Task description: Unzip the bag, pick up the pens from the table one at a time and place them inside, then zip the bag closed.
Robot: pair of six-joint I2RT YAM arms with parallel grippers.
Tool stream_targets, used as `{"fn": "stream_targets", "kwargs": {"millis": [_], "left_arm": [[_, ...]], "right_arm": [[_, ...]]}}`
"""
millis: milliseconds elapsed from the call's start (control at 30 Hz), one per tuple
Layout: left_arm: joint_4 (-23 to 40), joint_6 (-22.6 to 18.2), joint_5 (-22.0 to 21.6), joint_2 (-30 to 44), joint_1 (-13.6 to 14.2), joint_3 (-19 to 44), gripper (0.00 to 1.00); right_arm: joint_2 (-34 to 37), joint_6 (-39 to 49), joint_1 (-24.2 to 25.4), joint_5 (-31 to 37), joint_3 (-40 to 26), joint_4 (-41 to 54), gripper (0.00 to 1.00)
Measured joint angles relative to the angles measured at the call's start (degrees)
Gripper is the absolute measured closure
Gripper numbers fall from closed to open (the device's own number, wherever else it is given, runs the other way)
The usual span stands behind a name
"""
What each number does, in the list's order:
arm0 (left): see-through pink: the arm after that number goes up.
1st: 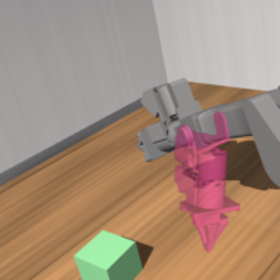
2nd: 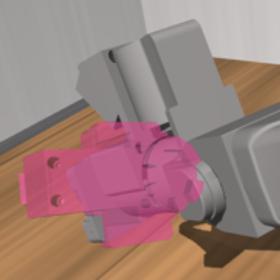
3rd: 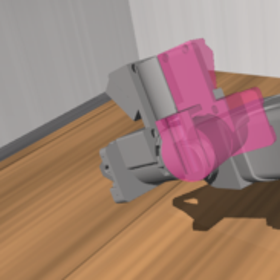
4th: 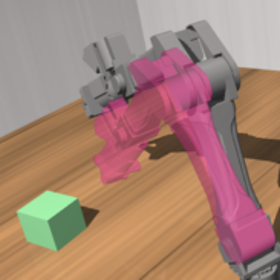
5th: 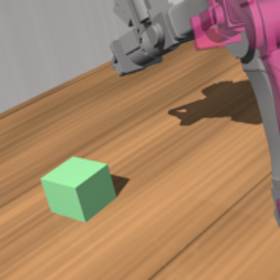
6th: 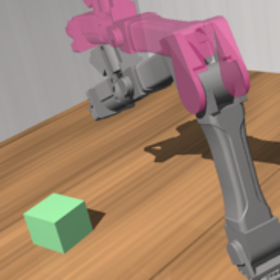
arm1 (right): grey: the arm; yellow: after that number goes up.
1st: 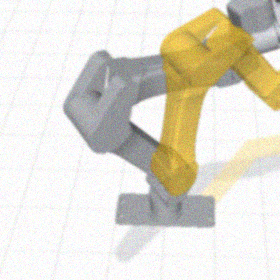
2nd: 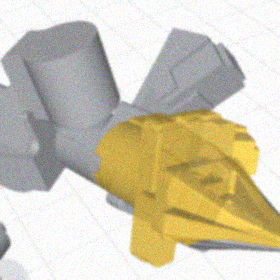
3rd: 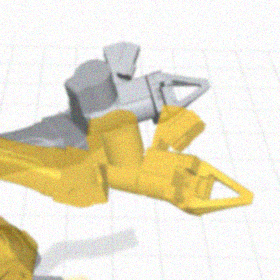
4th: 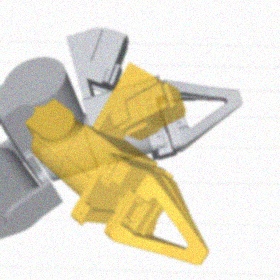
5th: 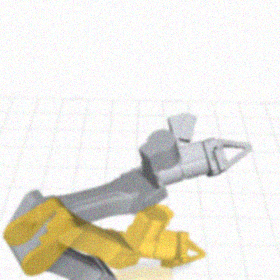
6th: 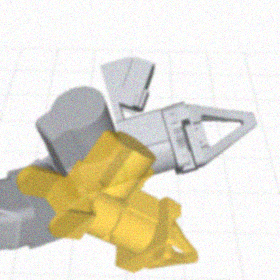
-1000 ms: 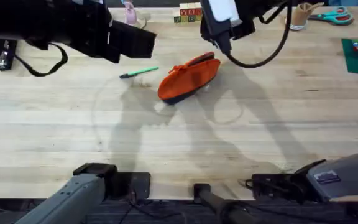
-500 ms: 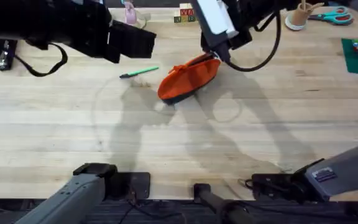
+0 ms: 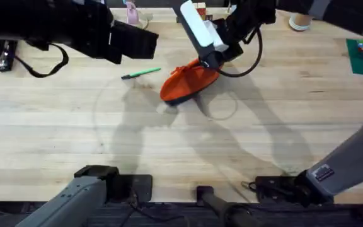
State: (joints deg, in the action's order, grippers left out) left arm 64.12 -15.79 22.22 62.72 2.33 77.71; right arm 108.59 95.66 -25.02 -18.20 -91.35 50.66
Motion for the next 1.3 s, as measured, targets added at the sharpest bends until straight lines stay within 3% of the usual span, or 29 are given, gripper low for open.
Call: {"fn": "stream_targets", "kwargs": {"millis": [633, 733, 833, 867, 1033, 1300], "left_arm": [[0.0, 0.0, 0.0, 0.0, 0.0, 0.0, 0.007], [0.0, 0.0, 0.0, 0.0, 0.0, 0.0, 0.008], [0.0, 0.0, 0.0, 0.0, 0.0, 0.0, 0.008], [0.0, 0.02, 0.0, 0.02, 0.0, 0.0, 0.006], [0.0, 0.0, 0.0, 0.0, 0.0, 0.0, 0.007], [0.0, 0.0, 0.0, 0.0, 0.0, 0.0, 0.007]], "right_arm": [[3.89, 0.01, -1.63, 0.51, -0.15, -1.8, 0.969], [4.04, 0.01, -1.87, 0.63, -0.15, -1.82, 0.93], [4.04, 0.0, -1.97, 0.7, -0.15, -1.82, 0.824], [4.02, -0.08, -1.97, 0.78, -0.15, -1.8, 0.734], [4.23, 0.04, -2.13, 0.81, -0.15, -1.73, 0.048], [4.53, -0.02, -2.21, 0.83, -0.15, -1.73, 0.005]]}}
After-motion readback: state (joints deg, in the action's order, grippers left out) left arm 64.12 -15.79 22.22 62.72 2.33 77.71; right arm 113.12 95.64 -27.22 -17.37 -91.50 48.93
